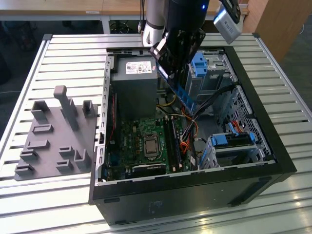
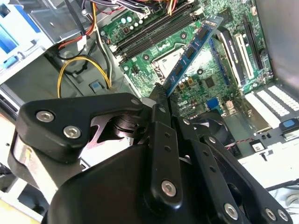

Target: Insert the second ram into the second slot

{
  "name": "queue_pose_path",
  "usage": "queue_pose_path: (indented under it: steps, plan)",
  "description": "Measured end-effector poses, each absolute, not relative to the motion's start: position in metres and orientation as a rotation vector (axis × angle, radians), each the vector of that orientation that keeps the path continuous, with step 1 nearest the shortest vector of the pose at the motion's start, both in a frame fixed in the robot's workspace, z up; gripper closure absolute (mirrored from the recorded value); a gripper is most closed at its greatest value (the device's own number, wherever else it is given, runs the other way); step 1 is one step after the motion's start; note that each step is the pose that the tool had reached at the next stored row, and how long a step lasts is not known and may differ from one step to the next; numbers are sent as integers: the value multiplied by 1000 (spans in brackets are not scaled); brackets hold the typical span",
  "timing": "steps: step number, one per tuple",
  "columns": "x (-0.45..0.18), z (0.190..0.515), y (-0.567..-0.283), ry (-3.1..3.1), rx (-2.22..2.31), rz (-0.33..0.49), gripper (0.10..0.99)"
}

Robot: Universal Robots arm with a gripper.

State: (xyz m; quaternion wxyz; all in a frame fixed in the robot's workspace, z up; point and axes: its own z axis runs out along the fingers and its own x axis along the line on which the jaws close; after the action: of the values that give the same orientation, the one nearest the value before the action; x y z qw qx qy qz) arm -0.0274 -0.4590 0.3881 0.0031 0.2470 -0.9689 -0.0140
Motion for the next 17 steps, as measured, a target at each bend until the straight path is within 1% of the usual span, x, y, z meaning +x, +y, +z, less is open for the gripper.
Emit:
queue_pose_path:
  steps: [17]
  plan:
    - [-27, 388, -459, -3094, 517, -42, 949]
